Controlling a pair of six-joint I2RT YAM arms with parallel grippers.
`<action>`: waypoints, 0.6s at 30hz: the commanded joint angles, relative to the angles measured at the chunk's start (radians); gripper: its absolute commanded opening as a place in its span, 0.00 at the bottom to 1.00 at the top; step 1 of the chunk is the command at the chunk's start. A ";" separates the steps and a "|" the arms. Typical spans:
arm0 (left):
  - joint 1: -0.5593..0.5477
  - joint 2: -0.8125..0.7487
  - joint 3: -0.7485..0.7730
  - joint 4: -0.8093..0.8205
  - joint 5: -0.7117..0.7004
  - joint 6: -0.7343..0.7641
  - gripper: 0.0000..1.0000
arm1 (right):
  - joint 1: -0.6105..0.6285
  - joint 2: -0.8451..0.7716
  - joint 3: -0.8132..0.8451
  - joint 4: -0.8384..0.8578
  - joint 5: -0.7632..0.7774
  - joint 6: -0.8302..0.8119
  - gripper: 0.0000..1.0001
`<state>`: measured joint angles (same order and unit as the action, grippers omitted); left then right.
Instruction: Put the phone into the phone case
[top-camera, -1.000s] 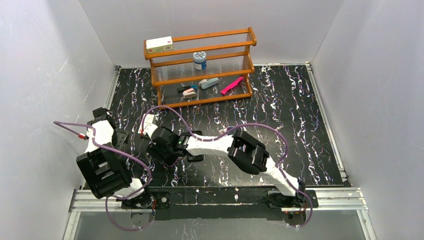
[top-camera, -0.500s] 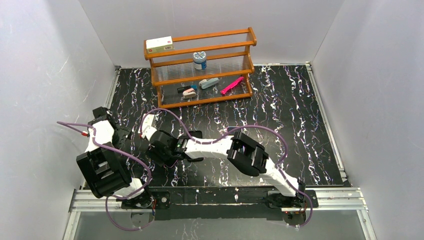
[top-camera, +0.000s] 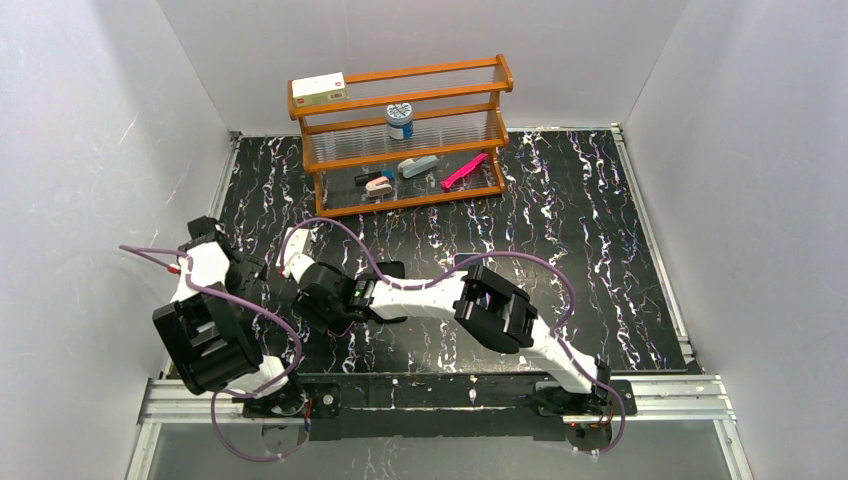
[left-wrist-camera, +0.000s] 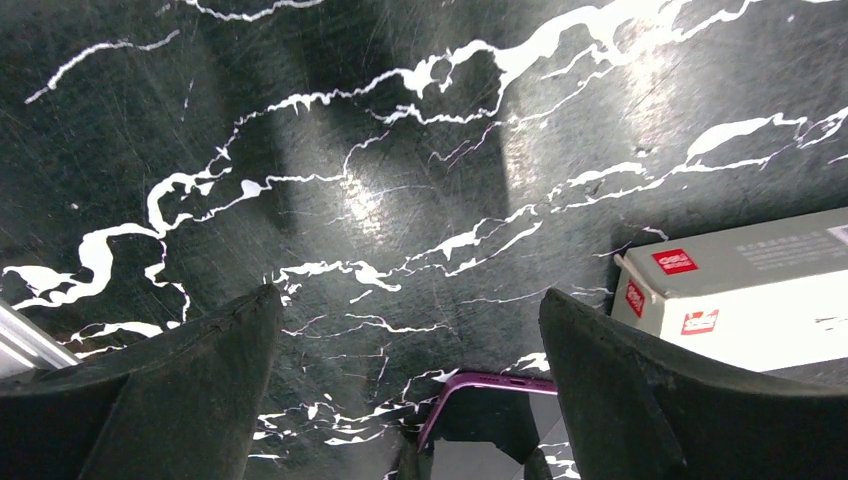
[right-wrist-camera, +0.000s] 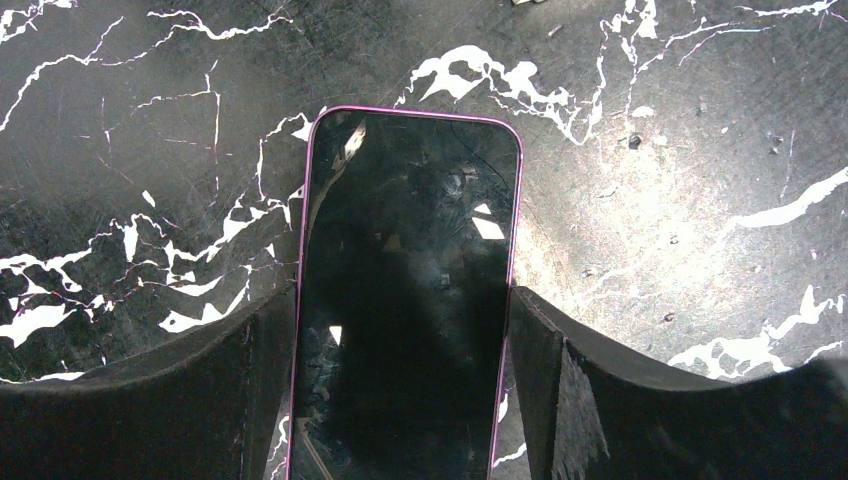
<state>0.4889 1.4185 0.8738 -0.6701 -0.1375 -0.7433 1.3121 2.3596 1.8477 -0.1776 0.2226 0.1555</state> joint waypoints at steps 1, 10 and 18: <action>0.005 -0.061 -0.049 0.007 0.032 0.018 0.98 | 0.014 -0.016 -0.048 -0.056 -0.030 0.027 0.57; -0.001 -0.106 -0.096 0.101 0.215 0.081 0.98 | -0.011 -0.146 -0.156 0.016 -0.016 0.108 0.47; -0.008 -0.132 -0.118 0.155 0.327 0.109 0.97 | -0.035 -0.263 -0.258 0.053 0.007 0.168 0.44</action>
<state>0.4870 1.3251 0.7643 -0.5392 0.1036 -0.6651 1.2949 2.1994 1.6138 -0.1444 0.2089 0.2668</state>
